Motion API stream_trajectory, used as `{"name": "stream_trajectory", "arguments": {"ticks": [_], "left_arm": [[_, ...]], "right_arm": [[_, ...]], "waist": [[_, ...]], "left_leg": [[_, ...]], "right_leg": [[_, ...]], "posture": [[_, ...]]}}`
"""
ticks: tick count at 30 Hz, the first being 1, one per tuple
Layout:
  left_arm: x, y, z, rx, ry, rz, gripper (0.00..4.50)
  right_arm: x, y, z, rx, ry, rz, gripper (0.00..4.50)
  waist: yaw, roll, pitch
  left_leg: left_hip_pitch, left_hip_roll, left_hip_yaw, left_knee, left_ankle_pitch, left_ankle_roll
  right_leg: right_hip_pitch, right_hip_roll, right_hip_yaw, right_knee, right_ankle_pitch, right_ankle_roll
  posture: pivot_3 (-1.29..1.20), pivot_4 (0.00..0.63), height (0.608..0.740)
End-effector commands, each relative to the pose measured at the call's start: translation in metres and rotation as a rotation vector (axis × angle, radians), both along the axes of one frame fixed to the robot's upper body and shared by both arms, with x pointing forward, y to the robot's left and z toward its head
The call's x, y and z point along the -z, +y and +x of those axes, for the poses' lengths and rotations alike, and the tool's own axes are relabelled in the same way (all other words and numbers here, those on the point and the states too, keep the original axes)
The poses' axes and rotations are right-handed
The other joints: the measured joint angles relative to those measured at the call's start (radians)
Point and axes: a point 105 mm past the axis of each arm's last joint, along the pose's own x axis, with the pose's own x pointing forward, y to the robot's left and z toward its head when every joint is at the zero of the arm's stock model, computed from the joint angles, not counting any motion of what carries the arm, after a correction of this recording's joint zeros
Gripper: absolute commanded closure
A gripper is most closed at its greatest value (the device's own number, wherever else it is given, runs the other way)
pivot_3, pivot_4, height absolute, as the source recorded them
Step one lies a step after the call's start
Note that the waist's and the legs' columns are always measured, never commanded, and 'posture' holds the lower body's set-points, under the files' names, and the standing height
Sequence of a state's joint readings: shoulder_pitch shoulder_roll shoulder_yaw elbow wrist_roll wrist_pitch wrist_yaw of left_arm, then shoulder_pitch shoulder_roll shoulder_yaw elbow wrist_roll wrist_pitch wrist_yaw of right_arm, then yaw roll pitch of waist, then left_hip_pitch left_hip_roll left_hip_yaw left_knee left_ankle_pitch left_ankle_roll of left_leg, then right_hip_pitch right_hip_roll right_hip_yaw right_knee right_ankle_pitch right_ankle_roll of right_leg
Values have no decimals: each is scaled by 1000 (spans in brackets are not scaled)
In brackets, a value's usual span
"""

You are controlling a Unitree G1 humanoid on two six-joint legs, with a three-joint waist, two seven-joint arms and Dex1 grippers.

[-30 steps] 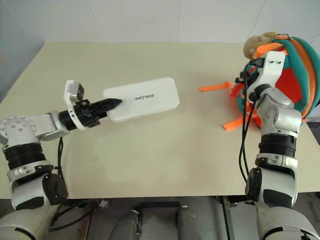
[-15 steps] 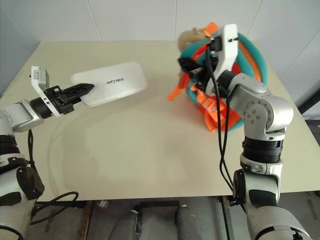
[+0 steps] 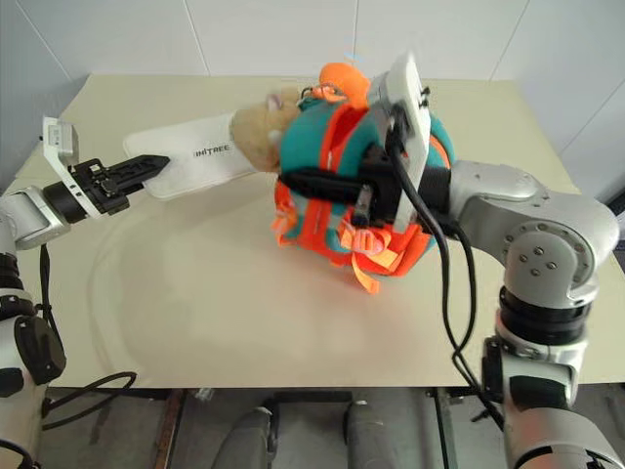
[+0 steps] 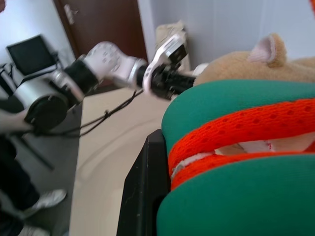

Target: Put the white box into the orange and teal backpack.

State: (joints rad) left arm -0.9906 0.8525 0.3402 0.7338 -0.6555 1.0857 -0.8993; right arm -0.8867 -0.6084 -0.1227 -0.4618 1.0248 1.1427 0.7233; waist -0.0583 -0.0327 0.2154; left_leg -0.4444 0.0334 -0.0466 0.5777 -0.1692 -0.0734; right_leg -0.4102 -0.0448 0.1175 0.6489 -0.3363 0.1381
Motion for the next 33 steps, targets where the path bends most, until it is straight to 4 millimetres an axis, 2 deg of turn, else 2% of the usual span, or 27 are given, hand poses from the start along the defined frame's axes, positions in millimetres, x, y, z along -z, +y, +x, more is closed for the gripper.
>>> {"name": "stream_trajectory", "arguments": {"ticks": [1, 5, 9, 13, 17, 23, 27, 33], "left_arm": [[-25, 9, -12, 40, -128, 45, 3253], [-31, 9, -17, 82, -172, 75, 3253], [-38, 7, -22, 131, -212, 115, 3253], [-44, 2, -30, 192, -259, 150, 3253], [-58, -1, -40, 262, -378, 182, 3253], [-79, -8, -65, 393, -621, 122, 3253], [-79, -14, -70, 437, -649, 124, 3253], [-61, -35, -70, 573, -609, 183, 3253]], "right_arm": [[-5, -5, -26, -121, -68, -51, 4500], [-4, -11, -37, -187, -64, -78, 4500], [-7, -19, -37, -202, -66, -81, 4500], [-2, -27, -39, -222, -48, -100, 4500], [11, -41, -25, -159, -21, -149, 4500], [19, -47, -15, -112, -15, -155, 4500], [22, -47, -13, -103, -9, -153, 4500], [25, -48, -10, -90, -9, -173, 4500]], "waist": [[0, 0, 0], [2, 0, 0], [3, 0, 0], [1, 0, 0], [4, 0, 0], [2, 0, 0], [3, 0, 0], [3, 0, 0]], "left_leg": [[0, 0, 0, 0, 0, 0], [0, 0, 0, 0, 0, 0], [0, 0, 0, 1, 0, 0], [0, 0, 0, 1, 0, 0], [0, 0, 0, 1, 0, 0], [1, 0, 0, 4, 0, 1], [1, 0, 0, 6, 0, 1], [1, 0, 0, 11, 0, 1]], "right_leg": [[0, 0, 0, 0, 0, 0], [0, 0, 0, 0, 0, 0], [0, 0, 0, 0, 0, -1], [0, 0, 0, 1, -1, -1], [0, 0, 0, 1, -1, -1], [0, 0, 0, 5, -2, -1], [1, 0, 0, 6, -2, -1], [2, 0, 0, 9, -2, -1]], "posture": [[0, 150, 740], [0, 150, 740], [0, 150, 740], [0, 150, 740], [0, 150, 740], [0, 150, 740], [0, 150, 740], [0, 150, 740]]}}
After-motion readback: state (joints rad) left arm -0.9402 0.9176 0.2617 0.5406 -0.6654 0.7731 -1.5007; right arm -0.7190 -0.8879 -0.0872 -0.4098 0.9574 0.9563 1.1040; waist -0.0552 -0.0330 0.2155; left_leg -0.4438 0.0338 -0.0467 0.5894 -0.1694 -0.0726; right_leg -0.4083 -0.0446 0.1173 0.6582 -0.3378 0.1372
